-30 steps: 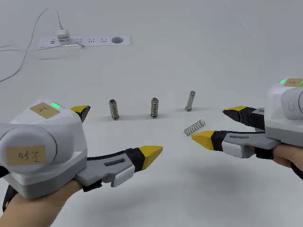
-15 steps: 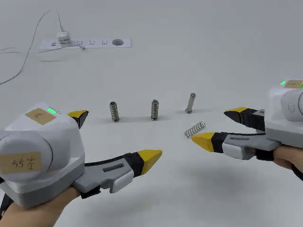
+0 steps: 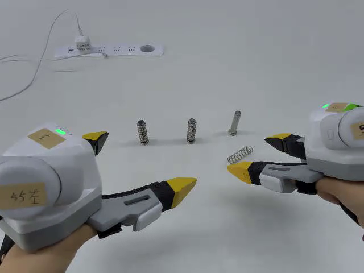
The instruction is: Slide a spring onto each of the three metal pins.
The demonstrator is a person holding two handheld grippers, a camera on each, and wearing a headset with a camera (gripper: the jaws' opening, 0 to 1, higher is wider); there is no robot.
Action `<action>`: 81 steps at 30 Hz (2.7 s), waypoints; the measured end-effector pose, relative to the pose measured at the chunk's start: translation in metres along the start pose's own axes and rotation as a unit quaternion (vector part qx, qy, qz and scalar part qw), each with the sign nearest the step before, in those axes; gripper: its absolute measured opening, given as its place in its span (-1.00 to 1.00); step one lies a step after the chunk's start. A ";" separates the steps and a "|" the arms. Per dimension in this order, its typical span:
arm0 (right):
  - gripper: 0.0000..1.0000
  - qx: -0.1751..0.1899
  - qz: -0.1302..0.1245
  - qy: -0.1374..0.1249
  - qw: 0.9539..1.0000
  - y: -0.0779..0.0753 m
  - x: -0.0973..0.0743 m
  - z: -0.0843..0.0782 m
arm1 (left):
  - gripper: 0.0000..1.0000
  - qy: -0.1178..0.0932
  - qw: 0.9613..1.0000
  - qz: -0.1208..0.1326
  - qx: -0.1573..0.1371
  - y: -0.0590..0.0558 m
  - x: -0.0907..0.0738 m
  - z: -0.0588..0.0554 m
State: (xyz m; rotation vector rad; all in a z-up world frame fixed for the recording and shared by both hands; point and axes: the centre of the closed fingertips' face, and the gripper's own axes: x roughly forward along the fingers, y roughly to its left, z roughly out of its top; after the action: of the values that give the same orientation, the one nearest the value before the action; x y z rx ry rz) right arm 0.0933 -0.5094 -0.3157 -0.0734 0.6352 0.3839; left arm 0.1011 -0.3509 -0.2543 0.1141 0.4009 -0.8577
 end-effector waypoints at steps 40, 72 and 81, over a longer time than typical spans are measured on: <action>-0.31 0.010 -0.035 0.008 0.999 -0.013 0.029 -0.018 | 0.90 0.023 1.000 0.005 -0.011 0.007 -0.001 -0.012; -0.34 -0.139 0.056 -0.050 0.987 0.036 0.010 0.019 | 0.31 0.075 0.992 -0.079 -0.059 -0.011 0.016 -0.006; -0.34 -0.154 0.105 -0.068 0.980 0.053 0.008 0.025 | 0.13 0.087 0.986 -0.110 -0.086 -0.019 0.020 -0.010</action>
State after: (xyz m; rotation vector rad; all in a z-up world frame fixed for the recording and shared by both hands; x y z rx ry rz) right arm 0.0934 -0.4526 -0.2975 -0.2755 0.4457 0.6840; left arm 0.0951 -0.3747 -0.2702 -0.0159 0.6594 -1.0290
